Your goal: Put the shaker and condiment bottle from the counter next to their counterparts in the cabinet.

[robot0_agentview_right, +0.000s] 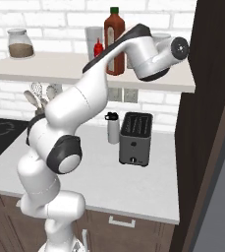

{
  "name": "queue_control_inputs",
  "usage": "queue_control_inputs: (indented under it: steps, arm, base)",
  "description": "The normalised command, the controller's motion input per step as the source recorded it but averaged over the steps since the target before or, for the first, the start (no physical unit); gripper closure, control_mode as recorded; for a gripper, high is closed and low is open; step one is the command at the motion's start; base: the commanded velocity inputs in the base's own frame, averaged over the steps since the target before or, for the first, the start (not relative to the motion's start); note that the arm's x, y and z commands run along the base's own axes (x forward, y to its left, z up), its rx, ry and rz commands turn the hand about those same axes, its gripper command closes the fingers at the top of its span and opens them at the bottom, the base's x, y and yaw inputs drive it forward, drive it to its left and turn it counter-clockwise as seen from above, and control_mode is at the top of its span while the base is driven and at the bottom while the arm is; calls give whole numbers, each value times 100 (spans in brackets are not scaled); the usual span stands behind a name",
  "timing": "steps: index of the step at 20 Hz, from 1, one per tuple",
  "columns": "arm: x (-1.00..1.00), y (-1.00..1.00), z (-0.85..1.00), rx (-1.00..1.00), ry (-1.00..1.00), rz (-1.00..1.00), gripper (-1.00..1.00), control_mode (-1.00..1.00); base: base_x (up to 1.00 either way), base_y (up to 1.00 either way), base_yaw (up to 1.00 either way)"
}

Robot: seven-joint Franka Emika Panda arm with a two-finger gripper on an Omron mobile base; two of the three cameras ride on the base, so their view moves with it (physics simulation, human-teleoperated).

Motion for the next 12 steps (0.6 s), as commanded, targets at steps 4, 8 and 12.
queue_control_inputs:
  steps: [4, 8, 12]
  arm:
    - [-44, 4, 0, 0, -3, 0, -100, -100]
    - [-51, 16, 0, 0, -5, 0, -100, -100]
    - [-42, 31, 0, 0, -3, 1, -100, -100]
  base:
    - [0, 0, 0]
    - [0, 0, 0]
    - [0, 0, 0]
